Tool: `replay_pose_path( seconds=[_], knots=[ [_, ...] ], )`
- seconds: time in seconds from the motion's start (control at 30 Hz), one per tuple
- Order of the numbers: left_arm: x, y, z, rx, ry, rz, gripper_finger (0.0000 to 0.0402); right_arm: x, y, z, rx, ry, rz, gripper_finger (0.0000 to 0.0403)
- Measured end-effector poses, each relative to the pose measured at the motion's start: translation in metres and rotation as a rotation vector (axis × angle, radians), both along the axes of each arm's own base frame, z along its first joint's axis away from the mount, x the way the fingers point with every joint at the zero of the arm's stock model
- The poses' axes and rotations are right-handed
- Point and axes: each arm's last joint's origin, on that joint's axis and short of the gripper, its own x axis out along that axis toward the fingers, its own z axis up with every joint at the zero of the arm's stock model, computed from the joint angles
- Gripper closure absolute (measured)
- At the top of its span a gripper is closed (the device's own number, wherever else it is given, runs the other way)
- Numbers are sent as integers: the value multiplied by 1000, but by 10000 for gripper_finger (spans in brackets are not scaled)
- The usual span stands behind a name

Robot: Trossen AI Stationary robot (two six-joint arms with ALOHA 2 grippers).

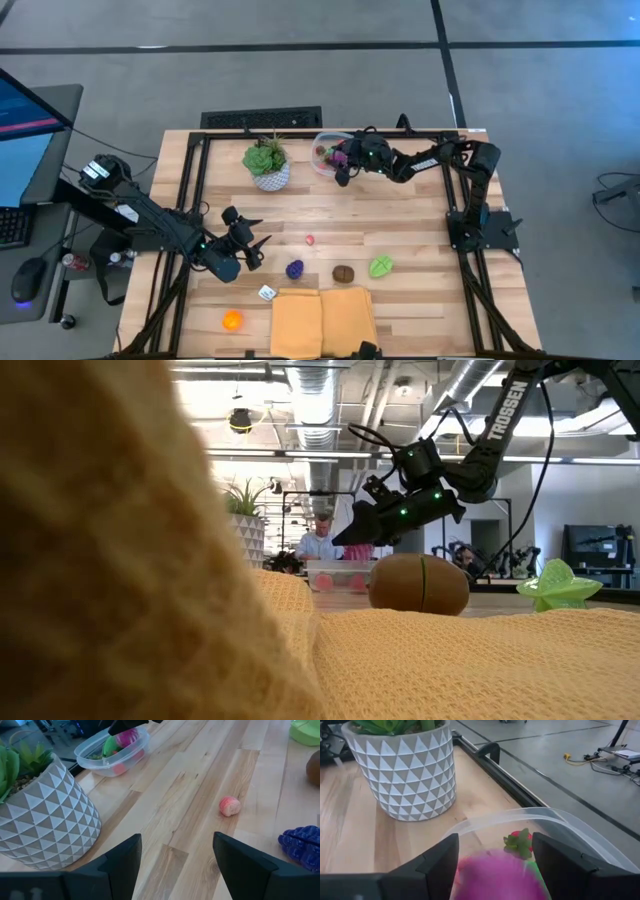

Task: Pick and placing Produce into tupperware
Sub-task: Put the onion into the transparent bin, then put the starfruit into the transparent bin

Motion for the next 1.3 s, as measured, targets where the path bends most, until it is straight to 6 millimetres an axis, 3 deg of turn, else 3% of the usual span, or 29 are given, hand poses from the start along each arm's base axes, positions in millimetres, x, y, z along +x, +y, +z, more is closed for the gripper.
replay_pose_path(
  seconds=[0.53, 0.83, 1.3],
  knots=[
    [0, 0, 0, -1, 0, 0, 164, 0, 0, 1, -7, -1, 2, 106],
    [0, 0, 0, 0, 0, 0, 164, -1, 10, 20, -30, 6, 33, 106],
    [0, 0, 0, -1, 0, 0, 164, -21, 75, 63, 7, 276, 232, 106]
  ],
)
